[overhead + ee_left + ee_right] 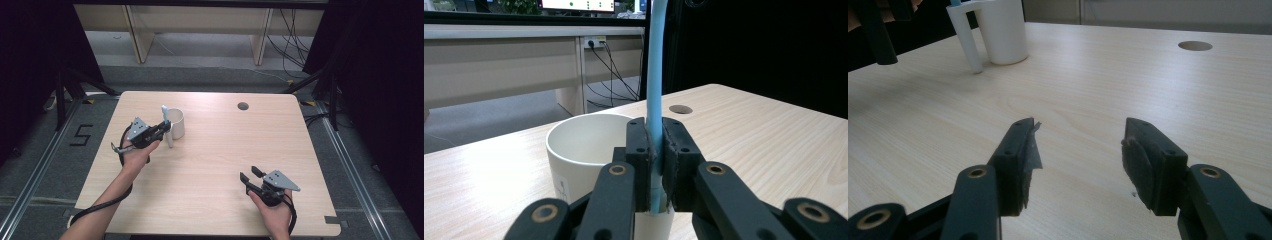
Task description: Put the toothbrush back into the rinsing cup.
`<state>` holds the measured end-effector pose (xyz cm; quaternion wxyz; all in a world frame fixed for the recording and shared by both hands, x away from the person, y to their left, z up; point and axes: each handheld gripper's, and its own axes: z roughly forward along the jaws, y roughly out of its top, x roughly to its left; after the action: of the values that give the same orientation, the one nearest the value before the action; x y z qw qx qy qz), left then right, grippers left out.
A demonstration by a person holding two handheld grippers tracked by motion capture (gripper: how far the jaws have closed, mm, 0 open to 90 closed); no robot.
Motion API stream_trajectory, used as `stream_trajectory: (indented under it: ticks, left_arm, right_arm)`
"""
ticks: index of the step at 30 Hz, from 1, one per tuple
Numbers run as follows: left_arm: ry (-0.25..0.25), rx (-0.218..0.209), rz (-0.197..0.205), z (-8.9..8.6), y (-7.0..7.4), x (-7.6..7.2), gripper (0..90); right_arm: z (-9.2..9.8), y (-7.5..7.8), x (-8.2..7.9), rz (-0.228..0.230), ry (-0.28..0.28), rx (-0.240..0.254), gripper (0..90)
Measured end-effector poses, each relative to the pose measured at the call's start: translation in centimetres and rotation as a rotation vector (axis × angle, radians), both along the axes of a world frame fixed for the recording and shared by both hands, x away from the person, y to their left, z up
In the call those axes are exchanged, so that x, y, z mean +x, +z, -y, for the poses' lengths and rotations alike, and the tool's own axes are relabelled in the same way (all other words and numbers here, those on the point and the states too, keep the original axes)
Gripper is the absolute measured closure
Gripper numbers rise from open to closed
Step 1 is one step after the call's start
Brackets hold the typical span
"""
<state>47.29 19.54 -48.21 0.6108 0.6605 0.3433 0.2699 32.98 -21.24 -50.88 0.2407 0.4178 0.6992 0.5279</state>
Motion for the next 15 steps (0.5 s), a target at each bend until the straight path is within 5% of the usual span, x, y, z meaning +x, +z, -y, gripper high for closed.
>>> stream_trajectory:
  ticks: [9, 15]
  left_arm:
    - [0.002, 0.01, -0.011, -0.13, -0.09, -0.07, 76.1]
    - [0.011, 0.014, -0.022, -0.15, 0.06, -0.23, 59.1]
  right_arm:
    - [-0.02, 0.01, -0.14, -0.021, -0.006, -0.008, 47.8]
    - [-0.05, -0.03, -0.1, -0.019, 0.001, -0.001, 47.6]
